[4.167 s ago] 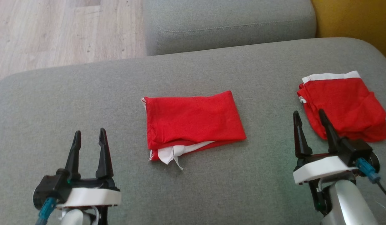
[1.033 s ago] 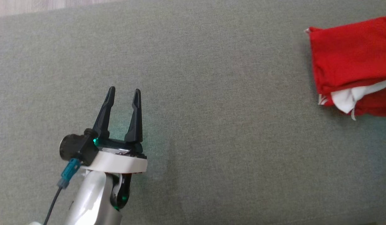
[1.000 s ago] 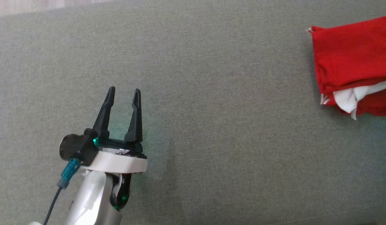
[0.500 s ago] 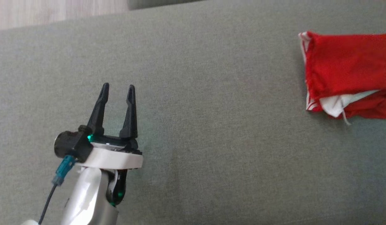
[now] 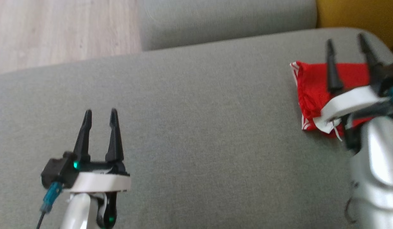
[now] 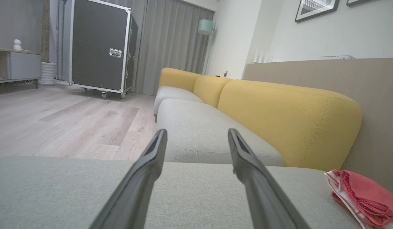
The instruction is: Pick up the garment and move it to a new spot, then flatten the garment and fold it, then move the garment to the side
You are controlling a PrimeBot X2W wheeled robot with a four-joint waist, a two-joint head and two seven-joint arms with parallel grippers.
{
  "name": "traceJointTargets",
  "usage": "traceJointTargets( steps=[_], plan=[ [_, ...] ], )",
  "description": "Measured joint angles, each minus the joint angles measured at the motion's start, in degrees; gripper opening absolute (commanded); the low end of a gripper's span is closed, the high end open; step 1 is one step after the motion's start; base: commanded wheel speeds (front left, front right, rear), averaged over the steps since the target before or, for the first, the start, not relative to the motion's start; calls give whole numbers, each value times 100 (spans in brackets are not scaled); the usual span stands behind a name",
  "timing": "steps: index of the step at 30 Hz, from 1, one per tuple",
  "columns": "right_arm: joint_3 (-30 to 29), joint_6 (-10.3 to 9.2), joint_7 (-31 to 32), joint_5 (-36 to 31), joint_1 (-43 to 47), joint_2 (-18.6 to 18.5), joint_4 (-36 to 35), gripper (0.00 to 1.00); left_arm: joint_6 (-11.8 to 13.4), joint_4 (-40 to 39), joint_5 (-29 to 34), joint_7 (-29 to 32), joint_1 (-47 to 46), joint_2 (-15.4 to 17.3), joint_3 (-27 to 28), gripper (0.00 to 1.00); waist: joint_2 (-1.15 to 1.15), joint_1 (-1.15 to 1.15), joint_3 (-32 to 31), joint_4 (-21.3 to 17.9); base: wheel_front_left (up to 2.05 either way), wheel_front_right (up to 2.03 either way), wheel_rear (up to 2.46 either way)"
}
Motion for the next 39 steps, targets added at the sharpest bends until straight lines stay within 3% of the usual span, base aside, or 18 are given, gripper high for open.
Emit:
traceJointTargets(
  steps=[4, 11, 16, 39],
  plan=[
    [107, 0, -385, 370, 404, 298, -82, 100, 27, -3, 0, 0, 267, 0, 83, 100, 0, 0, -242, 80, 0, 0, 0],
    [419, 0, -905, 1235, 1523, 370, 227, 100, 79, 27, 25, 0, 611, 1, 137, 100, 0, 0, -447, 245, 0, 0, 0],
    [559, 0, -1003, 1496, 2053, 426, 346, 100, 78, 160, -149, 1, 842, 2, 194, 100, 0, 0, -493, 280, 0, 0, 0],
    [656, 0, -1004, 1629, 2142, 426, 35, 100, 24, 101, -356, 1, 926, 2, 321, 100, 0, 1, -454, 280, 0, 0, 0]
  ],
)
